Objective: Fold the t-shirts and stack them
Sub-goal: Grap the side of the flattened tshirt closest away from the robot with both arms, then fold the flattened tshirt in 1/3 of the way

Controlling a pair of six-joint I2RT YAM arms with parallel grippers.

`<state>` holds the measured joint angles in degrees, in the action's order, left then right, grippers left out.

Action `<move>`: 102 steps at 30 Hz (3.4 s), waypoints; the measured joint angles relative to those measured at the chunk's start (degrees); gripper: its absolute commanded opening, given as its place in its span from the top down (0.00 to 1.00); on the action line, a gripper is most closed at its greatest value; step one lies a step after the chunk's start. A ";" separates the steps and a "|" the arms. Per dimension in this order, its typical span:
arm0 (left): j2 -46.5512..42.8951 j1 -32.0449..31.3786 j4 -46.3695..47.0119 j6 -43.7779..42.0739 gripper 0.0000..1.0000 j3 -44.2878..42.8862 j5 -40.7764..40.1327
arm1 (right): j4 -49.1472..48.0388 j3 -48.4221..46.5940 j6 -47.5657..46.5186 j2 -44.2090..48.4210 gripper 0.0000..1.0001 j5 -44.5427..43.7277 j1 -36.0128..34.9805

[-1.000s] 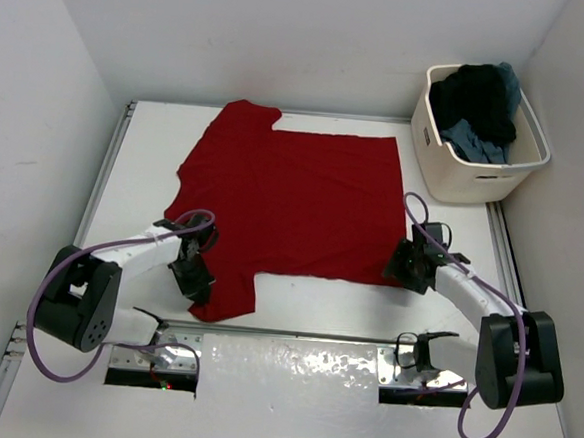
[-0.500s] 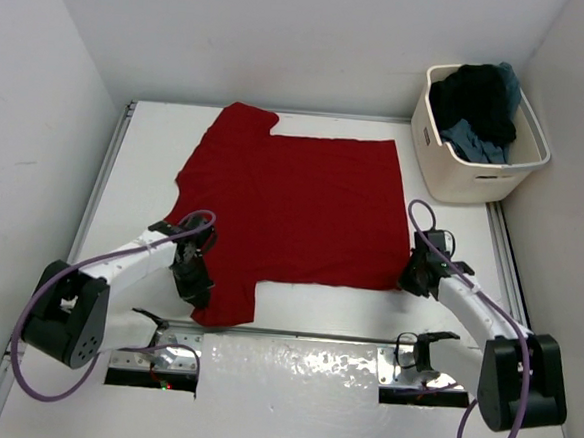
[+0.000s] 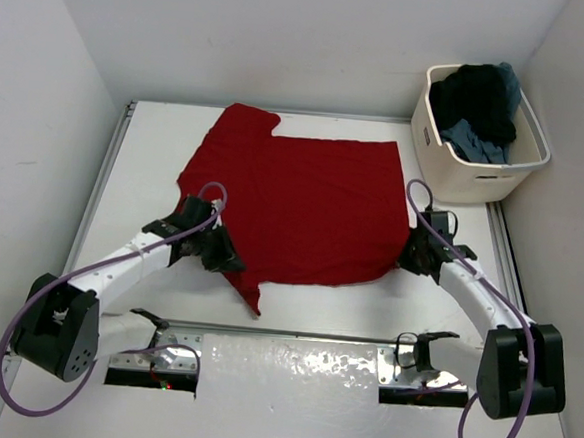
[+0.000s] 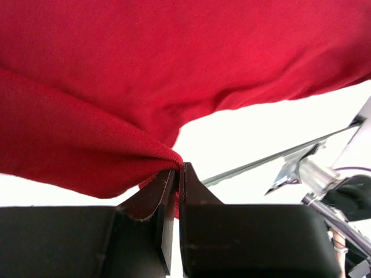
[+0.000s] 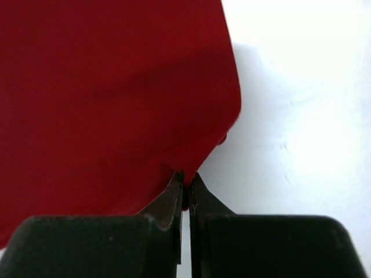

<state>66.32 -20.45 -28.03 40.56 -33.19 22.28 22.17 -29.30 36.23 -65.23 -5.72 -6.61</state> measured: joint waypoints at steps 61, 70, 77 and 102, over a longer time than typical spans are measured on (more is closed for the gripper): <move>35.56 17.86 24.28 -6.64 0.00 -33.00 -16.39 | -8.72 -32.72 -10.40 -29.70 0.01 -0.46 -1.75; 31.30 11.76 20.59 -6.56 0.00 -27.69 -15.61 | -11.80 -28.55 -11.13 -32.00 0.01 6.43 -5.46; 33.86 9.86 18.60 -5.81 0.00 -29.00 -18.23 | -12.24 -28.79 -11.15 -37.55 0.01 8.39 -5.46; 62.14 12.11 23.50 -6.75 0.00 -59.91 -19.85 | -9.75 -32.26 -11.39 -40.89 0.01 8.07 -5.46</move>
<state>128.46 -8.34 -4.54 33.80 -93.10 2.44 12.43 -61.56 24.84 -106.13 2.35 -12.08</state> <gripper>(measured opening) 0.997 0.993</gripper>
